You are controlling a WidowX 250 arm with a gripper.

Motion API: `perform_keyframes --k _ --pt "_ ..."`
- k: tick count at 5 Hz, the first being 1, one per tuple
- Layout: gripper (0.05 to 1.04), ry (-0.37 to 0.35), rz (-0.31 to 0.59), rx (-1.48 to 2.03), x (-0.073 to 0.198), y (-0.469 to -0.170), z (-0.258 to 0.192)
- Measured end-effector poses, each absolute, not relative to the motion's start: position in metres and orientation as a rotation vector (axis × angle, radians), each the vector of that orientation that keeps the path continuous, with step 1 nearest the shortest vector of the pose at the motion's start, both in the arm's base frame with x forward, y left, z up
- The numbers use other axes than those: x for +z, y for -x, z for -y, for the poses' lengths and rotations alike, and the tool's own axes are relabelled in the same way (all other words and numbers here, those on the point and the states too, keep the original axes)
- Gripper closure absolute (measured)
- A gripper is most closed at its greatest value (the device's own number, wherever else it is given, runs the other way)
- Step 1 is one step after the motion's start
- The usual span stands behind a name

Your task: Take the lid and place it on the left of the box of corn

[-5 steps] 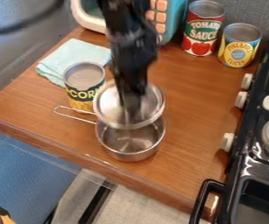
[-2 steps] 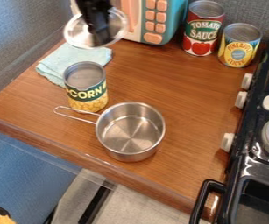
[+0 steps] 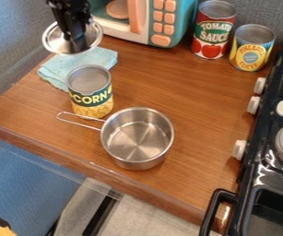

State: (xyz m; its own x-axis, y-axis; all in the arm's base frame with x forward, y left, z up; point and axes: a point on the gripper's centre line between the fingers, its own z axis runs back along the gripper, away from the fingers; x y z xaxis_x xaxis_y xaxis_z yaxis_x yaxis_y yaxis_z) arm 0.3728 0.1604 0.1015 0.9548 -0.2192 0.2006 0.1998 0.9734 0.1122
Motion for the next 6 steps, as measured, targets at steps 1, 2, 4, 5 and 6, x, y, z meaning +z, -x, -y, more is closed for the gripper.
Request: perform_keyframes --k 1,2,4,5,6 --pt "0.795 -0.097 0.182 -0.191 0.085 -0.379 -0.17" --pt "0.795 -0.092 0.149 -0.171 0.068 -0.378 -0.176" --pt "0.459 -0.096 0.117 -0.174 0.05 -0.379 -0.179" --pt "0.165 -0.086 0.147 -0.186 0.062 -0.379 -0.174" --pt "0.075 -0.093 0.184 -0.222 0.089 -0.375 -0.168"
